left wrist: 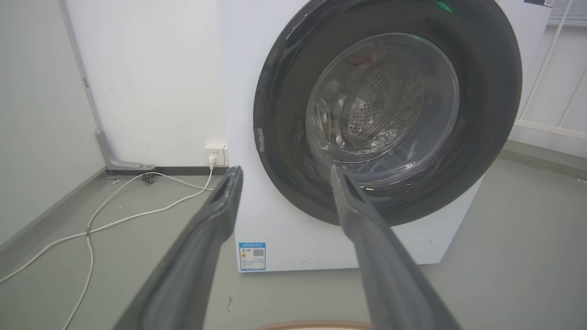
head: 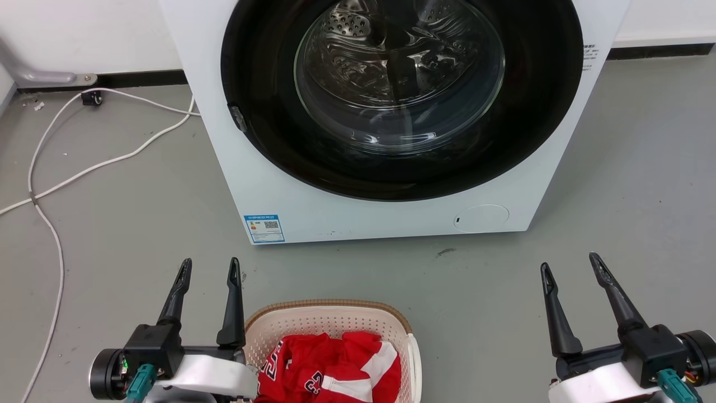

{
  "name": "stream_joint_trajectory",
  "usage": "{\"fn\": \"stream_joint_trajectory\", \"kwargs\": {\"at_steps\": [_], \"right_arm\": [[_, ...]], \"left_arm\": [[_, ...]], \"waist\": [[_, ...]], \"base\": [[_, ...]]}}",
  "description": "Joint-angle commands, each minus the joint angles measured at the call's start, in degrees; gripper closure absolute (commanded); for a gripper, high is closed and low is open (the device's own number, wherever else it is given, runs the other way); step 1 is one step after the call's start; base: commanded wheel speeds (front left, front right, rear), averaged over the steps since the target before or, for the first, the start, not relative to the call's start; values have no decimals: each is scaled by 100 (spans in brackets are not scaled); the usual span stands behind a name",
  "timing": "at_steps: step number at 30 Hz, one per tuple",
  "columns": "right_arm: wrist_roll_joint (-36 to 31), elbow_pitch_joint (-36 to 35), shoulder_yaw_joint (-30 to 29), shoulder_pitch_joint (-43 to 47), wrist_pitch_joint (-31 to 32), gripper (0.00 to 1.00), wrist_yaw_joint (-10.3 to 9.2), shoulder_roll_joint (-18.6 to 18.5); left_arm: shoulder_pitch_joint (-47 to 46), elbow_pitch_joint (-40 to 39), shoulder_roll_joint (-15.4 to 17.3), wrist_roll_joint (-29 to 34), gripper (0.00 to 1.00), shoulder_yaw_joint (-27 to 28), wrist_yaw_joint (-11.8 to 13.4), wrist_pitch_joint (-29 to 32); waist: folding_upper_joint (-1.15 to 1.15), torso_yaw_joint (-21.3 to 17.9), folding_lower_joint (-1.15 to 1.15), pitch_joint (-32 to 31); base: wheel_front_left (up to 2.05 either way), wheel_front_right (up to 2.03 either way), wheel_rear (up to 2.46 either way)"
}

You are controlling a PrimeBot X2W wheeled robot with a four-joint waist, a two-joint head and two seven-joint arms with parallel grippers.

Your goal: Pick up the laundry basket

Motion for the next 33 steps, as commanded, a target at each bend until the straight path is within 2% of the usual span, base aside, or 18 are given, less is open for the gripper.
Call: {"fn": "stream_joint_trajectory", "kwargs": {"at_steps": [1,20,27,33], "right_arm": [[12,3,-1,40,-16,0,-2,-20],[144,132,146,-32,-15,0,-2,-18],[307,665,409,-353,-15,0,-2,-17],[328,1332,685,-854,-15,0,-3,-16]], "left_arm": [[73,4,15,4,0,5,20,-18],[-52,244,15,121,0,175,20,-17],[-364,833,73,251,0,450,-149,-17],[-874,1740,260,213,0,588,-293,-17]], "waist": [[0,2,0,-3],[0,35,0,43],[0,65,0,293],[0,96,0,696]], "base": [[0,0,0],[0,0,0],[0,0,0],[0,0,0]]}}
